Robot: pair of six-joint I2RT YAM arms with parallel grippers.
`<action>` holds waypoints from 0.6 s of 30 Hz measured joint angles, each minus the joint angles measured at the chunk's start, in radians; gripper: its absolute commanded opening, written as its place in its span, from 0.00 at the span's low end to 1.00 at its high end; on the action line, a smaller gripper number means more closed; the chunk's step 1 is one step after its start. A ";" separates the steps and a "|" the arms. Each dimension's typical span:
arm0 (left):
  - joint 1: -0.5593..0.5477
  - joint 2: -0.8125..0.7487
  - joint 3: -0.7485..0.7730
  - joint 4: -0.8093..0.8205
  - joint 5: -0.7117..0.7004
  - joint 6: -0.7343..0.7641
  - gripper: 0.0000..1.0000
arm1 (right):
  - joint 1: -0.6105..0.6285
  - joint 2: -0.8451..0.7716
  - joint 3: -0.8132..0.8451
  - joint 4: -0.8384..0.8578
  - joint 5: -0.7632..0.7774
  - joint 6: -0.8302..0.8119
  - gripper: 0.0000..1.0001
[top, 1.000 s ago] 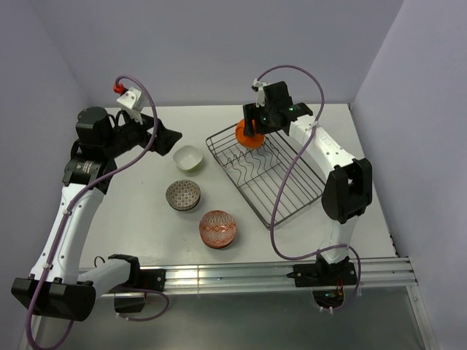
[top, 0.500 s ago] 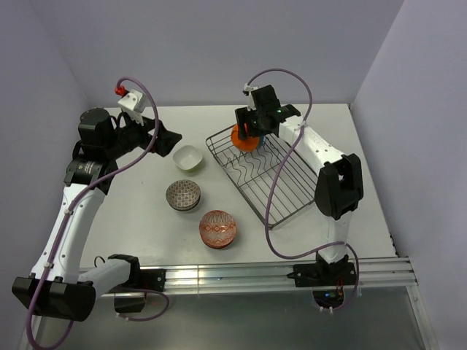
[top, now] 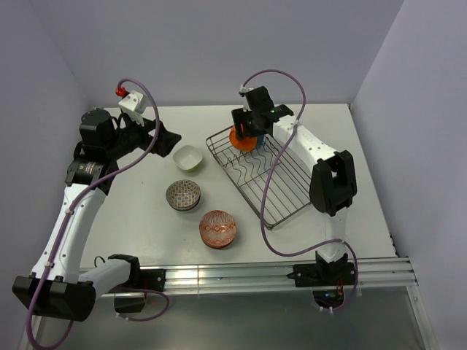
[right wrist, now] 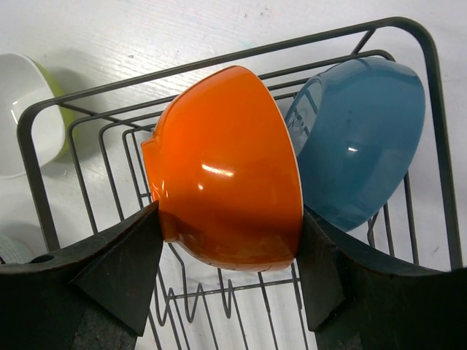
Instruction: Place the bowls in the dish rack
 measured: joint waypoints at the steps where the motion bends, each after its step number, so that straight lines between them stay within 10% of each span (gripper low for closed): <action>1: 0.000 0.000 -0.001 0.000 -0.001 0.000 0.99 | 0.001 0.003 0.000 0.000 0.002 0.001 0.28; 7: 0.000 0.000 -0.003 -0.001 -0.008 0.002 0.99 | 0.012 0.015 0.002 0.013 0.029 0.009 0.42; 11: 0.000 0.000 -0.009 0.000 -0.013 0.010 0.99 | 0.013 0.016 0.002 0.014 0.035 0.015 0.71; 18: 0.000 0.000 -0.011 -0.007 -0.031 0.021 0.99 | 0.013 0.018 0.002 0.014 0.041 0.019 0.84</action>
